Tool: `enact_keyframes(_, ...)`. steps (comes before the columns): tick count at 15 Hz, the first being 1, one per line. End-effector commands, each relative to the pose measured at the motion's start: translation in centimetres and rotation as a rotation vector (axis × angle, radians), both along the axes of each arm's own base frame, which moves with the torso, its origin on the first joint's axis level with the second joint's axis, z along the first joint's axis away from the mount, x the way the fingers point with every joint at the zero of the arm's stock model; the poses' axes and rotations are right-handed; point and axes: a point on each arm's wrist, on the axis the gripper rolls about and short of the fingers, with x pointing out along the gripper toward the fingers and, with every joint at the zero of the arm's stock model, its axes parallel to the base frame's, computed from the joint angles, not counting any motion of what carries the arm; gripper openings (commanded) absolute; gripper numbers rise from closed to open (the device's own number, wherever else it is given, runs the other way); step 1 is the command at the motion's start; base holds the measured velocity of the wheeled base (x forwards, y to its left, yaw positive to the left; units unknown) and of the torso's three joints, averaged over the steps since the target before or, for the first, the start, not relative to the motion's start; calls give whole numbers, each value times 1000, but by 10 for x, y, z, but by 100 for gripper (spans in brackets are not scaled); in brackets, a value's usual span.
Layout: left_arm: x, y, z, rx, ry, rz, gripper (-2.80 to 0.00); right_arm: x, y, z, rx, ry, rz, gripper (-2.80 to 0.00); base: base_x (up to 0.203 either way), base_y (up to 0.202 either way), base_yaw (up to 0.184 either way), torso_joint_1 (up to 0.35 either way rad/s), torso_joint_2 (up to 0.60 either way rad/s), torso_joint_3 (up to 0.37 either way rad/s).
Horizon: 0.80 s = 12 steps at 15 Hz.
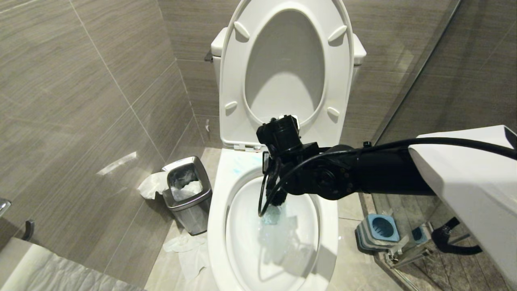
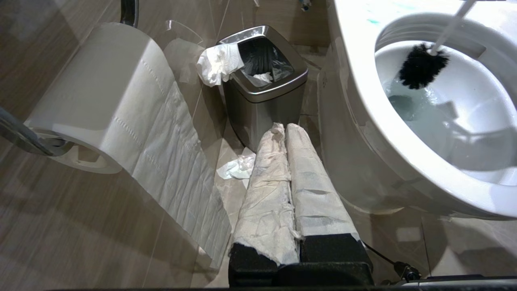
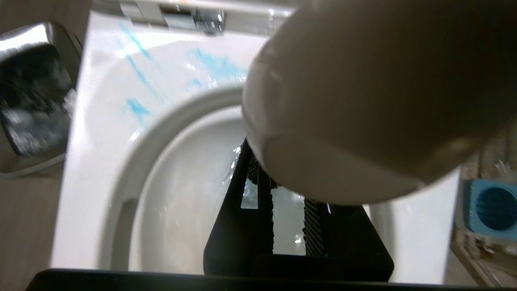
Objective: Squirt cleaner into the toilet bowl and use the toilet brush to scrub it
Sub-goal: Scrub the toilet bowl
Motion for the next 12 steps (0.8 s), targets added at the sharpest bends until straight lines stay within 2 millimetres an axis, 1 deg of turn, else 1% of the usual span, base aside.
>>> enact_keyframes(1, 0, 0, 0, -1, 1, 0, -280, 16, 20, -12, 33, -20, 24, -280, 0, 0, 0, 0, 0, 0)
enact_keyframes(2, 0, 0, 0, -1, 1, 0, -280, 17, 31, -15, 47, -22, 58, -280, 0, 0, 0, 0, 0, 0)
enact_keyframes(4, 0, 0, 0, -1, 0, 0, -280, 3, 50, -21, 55, -8, 129, -280, 0, 0, 0, 0, 0, 0)
enact_keyframes(6, 0, 0, 0, -1, 1, 0, -280, -10, 60, -24, 50, 5, 158, -280, 0, 0, 0, 0, 0, 0)
enact_keyframes(7, 0, 0, 0, -1, 1, 0, -280, -16, 61, -23, 43, 11, 164, -280, 0, 0, 0, 0, 0, 0)
enact_keyframes(9, 0, 0, 0, -1, 1, 0, -280, -29, 54, -23, 9, 39, 167, -280, 0, 0, 0, 0, 0, 0)
enact_keyframes(12, 0, 0, 0, -1, 1, 0, -280, -49, 30, -15, -38, 72, 151, -280, 0, 0, 0, 0, 0, 0)
